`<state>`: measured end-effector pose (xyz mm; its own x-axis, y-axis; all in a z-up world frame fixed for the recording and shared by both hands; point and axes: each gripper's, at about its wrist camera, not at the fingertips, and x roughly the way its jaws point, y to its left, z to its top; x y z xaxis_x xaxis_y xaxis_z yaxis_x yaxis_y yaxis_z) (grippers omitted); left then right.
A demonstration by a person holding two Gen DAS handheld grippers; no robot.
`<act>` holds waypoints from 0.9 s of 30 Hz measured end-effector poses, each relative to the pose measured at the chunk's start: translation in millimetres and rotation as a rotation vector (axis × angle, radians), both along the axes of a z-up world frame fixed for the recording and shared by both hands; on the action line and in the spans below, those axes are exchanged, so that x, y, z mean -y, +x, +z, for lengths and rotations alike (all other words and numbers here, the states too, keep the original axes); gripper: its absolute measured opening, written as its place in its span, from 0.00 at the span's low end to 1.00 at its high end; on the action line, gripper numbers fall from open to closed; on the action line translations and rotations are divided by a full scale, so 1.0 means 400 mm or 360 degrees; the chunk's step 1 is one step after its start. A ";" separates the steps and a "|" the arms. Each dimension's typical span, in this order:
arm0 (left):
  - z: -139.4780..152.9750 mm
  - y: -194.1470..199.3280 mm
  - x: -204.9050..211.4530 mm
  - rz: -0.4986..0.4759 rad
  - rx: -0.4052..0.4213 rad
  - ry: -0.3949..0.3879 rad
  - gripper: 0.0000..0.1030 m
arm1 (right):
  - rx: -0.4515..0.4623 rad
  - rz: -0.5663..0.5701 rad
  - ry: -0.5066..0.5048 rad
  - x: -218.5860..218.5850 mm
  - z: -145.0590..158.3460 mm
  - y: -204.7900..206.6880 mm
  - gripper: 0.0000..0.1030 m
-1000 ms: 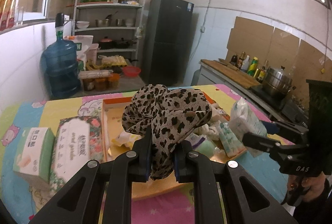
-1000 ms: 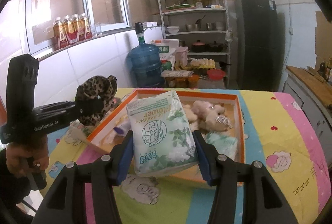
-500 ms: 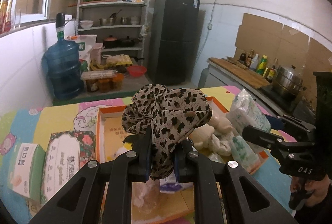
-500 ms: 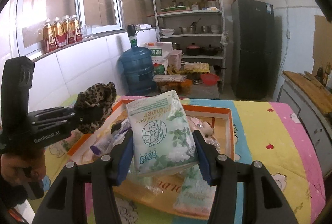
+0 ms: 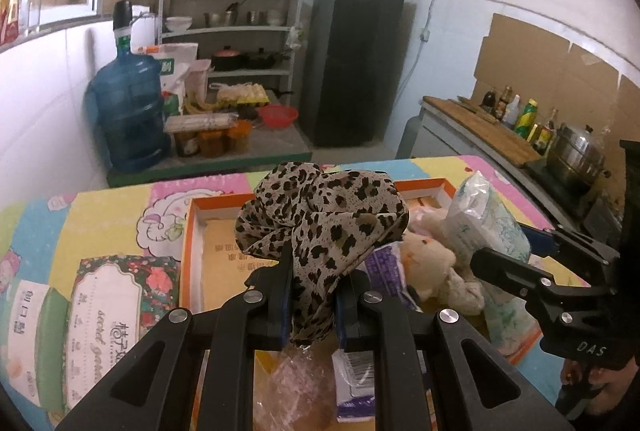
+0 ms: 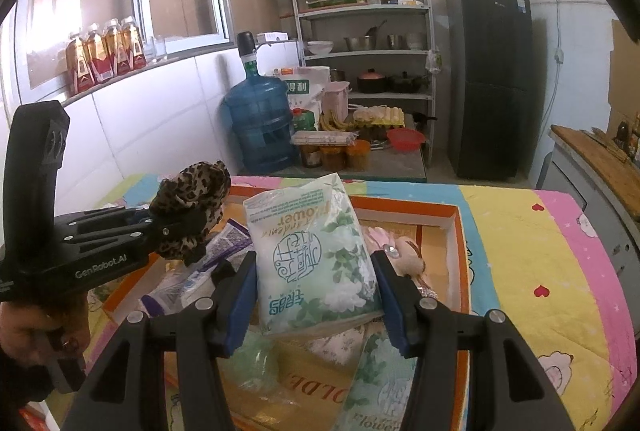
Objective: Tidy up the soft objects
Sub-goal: 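Carry the tissue pack and leopard scrunchie with both grippers over the box, then open the right gripper dropping the tissue pack while the left gripper releases the scrunchie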
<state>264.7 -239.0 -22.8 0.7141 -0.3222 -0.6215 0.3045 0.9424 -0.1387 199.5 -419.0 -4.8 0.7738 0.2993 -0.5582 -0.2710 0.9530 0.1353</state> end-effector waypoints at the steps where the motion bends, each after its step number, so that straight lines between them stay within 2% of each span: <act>1: -0.003 0.004 0.000 0.0003 -0.0008 0.0000 0.15 | -0.0006 0.0003 0.0005 0.001 -0.004 0.003 0.54; 22: -0.038 0.038 0.021 -0.0009 -0.0051 0.0020 0.16 | -0.0077 0.0000 0.0006 -0.007 -0.037 0.036 0.55; 24: -0.043 0.040 0.023 -0.0019 -0.0058 0.0020 0.18 | -0.0085 0.0003 0.0014 -0.008 -0.040 0.039 0.55; 27: -0.050 0.044 0.025 -0.0037 -0.0081 0.0006 0.29 | -0.0093 0.0014 0.0022 -0.012 -0.043 0.042 0.55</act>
